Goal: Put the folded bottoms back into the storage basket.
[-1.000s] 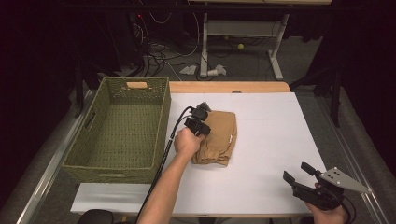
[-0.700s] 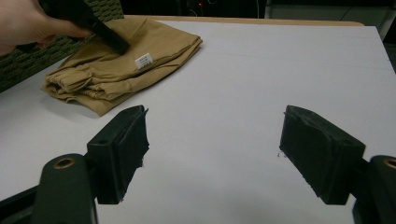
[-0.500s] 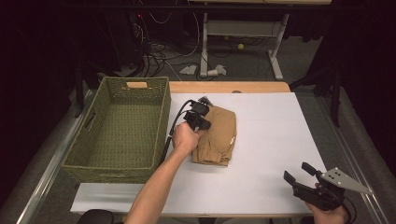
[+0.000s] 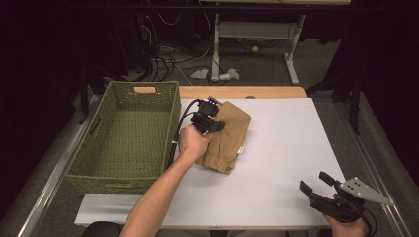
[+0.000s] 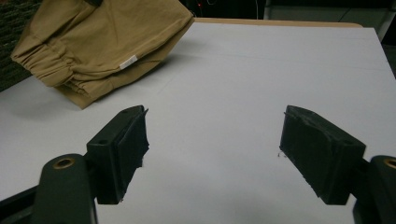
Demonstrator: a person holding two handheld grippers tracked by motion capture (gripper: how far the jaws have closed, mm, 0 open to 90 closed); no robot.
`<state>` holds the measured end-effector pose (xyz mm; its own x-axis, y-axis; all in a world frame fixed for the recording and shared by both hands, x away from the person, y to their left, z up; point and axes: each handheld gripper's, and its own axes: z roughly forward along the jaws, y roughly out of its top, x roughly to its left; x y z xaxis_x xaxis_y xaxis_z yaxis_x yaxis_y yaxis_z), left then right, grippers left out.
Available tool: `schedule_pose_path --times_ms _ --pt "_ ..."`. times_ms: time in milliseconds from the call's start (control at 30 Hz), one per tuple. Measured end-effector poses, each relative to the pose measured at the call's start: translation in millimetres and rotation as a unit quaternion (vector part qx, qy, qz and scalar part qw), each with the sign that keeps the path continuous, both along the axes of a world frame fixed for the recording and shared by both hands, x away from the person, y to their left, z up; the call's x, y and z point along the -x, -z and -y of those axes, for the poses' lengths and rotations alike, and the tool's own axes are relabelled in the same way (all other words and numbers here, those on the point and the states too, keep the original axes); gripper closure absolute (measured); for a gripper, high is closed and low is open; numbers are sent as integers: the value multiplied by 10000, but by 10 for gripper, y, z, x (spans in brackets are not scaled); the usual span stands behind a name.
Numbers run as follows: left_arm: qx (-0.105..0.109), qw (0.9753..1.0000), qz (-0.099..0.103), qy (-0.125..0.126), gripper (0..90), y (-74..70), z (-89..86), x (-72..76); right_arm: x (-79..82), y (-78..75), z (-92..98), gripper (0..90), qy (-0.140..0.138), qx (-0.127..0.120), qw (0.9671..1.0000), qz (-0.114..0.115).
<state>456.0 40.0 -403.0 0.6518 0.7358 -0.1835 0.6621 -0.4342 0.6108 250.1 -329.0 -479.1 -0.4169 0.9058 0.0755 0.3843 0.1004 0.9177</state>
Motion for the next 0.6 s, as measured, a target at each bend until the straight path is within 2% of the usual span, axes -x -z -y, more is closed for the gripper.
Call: schedule_pose_path --times_ms 400,600 --pt "145 9996 90 222 798 -202 -13 112 -1 1 5 237 7 -11 10000 -2" --pt "199 9995 94 241 798 -258 -74 139 0 1 5 237 13 -11 10000 2"
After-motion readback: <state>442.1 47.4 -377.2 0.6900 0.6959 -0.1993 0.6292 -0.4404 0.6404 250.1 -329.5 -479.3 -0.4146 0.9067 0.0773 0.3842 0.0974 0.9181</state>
